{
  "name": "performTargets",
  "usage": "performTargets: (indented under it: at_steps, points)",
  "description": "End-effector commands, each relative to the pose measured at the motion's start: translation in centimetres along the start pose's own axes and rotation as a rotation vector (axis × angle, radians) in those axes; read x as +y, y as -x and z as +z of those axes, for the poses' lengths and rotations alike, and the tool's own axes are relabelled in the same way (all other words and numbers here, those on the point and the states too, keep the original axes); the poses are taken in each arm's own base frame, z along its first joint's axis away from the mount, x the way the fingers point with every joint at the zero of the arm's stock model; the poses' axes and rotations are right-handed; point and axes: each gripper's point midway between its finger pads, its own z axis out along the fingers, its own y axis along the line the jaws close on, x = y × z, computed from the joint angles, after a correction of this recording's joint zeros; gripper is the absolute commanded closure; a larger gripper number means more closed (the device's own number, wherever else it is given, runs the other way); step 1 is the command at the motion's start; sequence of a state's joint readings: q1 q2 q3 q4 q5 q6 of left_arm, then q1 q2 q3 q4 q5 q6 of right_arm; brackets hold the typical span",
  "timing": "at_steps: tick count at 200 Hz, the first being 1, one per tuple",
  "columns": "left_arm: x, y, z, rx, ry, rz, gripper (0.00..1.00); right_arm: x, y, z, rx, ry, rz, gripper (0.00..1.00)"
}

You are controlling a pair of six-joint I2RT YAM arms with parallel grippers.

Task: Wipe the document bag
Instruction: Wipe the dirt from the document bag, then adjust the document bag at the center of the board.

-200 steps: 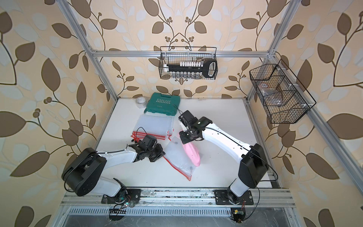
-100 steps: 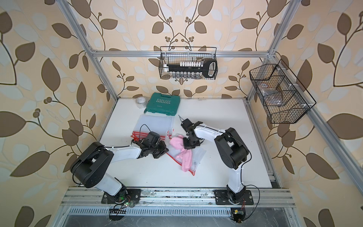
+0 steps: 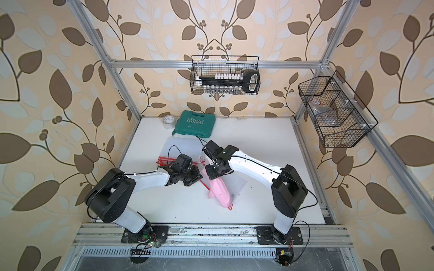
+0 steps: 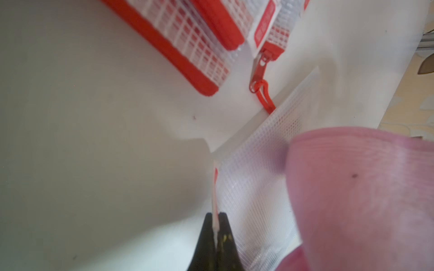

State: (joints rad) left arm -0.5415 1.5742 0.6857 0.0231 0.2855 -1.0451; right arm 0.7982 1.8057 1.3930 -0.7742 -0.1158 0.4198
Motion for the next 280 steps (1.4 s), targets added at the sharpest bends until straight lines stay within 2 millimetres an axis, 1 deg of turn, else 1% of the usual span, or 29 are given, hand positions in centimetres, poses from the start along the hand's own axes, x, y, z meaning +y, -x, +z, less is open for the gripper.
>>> performTargets:
  at_steps: [1,9,11,19,33,46,53,62,70,79,89,95,101,115,127,143,153,164,173,181,191,202,212,225,235,250,253,265,280]
  points:
    - [-0.5,0.5,-0.4,-0.003,-0.005,0.021,1.0,-2.0,-0.2,4.0,0.07,0.046,0.145,1.0]
    - [-0.5,0.5,-0.5,-0.008,-0.006,0.022,1.0,-3.5,-0.7,4.3,0.069,0.016,0.18,1.0]
    - [-0.5,0.6,-0.5,-0.01,-0.006,0.019,1.0,-4.5,-0.7,4.3,0.068,0.001,0.203,1.0]
    - [-0.5,0.7,-0.6,-0.015,-0.008,0.017,1.0,-7.0,-1.6,4.0,0.072,-0.036,0.264,1.0]
    - [-0.6,0.8,-0.6,-0.017,-0.012,0.017,1.0,-10.8,-4.5,3.2,0.105,-0.108,0.346,1.0]
    - [-0.8,0.8,-0.6,-0.019,-0.015,0.02,1.0,-14.7,-7.4,1.4,0.148,-0.279,0.354,1.0]
    - [-0.8,0.9,-0.6,-0.02,-0.016,0.018,1.0,-16.6,-8.6,0.0,0.156,-0.378,0.352,1.0]
    - [-0.7,0.9,-0.5,-0.02,-0.019,0.013,1.0,-18.8,-9.5,-2.1,0.143,-0.49,0.359,1.0]
    - [-0.8,0.9,-0.5,-0.018,-0.024,0.009,1.0,-19.9,-9.8,-3.6,0.118,-0.53,0.375,1.0]
    - [-0.8,0.9,-0.6,-0.018,-0.028,0.008,1.0,-19.8,-9.2,-4.8,0.081,-0.523,0.371,1.0]
    - [-0.9,1.0,-0.7,-0.018,-0.031,0.009,1.0,-18.2,-7.6,-5.6,0.029,-0.463,0.332,1.0]
    - [-1.0,1.0,-0.7,-0.017,-0.031,0.009,1.0,-16.5,-6.4,-5.8,0.003,-0.413,0.29,1.0]
    - [-1.1,1.0,-0.7,-0.018,-0.031,0.01,1.0,-14.4,-5.2,-5.7,-0.008,-0.349,0.241,1.0]
    - [-1.3,1.0,-0.8,-0.016,-0.032,0.017,1.0,-8.2,-2.2,-5.2,-0.04,-0.164,0.122,1.0]
    - [-1.6,1.1,-0.9,-0.017,-0.036,0.021,1.0,-4.2,-0.2,-3.9,-0.053,-0.026,0.084,1.0]
    - [-1.7,1.2,-1.0,-0.02,-0.037,0.022,1.0,-0.5,2.1,-1.6,-0.066,0.169,0.103,1.0]
    - [-1.7,1.2,-1.0,-0.019,-0.038,0.021,1.0,0.9,2.8,-0.3,-0.054,0.243,0.125,1.0]
    - [-1.8,1.3,-1.1,-0.024,-0.041,0.022,1.0,1.3,2.9,1.1,-0.011,0.267,0.139,1.0]
    - [-1.8,1.3,-1.2,-0.027,-0.042,0.023,1.0,0.8,2.4,2.6,0.025,0.252,0.16,1.0]
    - [-1.8,1.3,-1.2,-0.028,-0.045,0.024,1.0,-0.4,1.7,3.6,0.054,0.221,0.188,1.0]
    - [-1.9,1.3,-1.3,-0.032,-0.047,0.024,1.0,-2.9,0.4,4.6,0.089,0.15,0.239,1.0]
    - [-1.9,1.4,-1.5,-0.038,-0.049,0.025,1.0,-6.1,-1.3,4.9,0.124,0.052,0.293,1.0]
    - [-1.9,1.6,-1.7,-0.045,-0.051,0.025,1.0,-8.8,-3.1,4.3,0.152,-0.042,0.313,1.0]
    - [-1.9,2.0,-2.3,-0.055,-0.059,0.024,1.0,-12.4,-5.2,2.9,0.177,-0.219,0.307,1.0]
    - [-2.0,2.5,-3.0,-0.063,-0.068,0.022,1.0,-14.4,-6.4,1.7,0.187,-0.32,0.296,1.0]
    - [-1.9,3.2,-4.2,-0.069,-0.052,0.033,1.0,-16.4,-7.6,0.5,0.193,-0.424,0.282,1.0]
    - [-2.6,3.5,-5.3,-0.085,-0.069,0.049,1.0,-16.7,-7.8,0.3,0.194,-0.44,0.281,1.0]
    - [-3.2,4.2,-7.4,-0.107,-0.059,0.09,1.0,-17.5,-8.3,0.0,0.204,-0.479,0.28,1.0]
    - [-4.3,5.0,-10.5,-0.125,-0.048,0.152,1.0,-17.9,-8.2,0.1,0.202,-0.489,0.29,1.0]
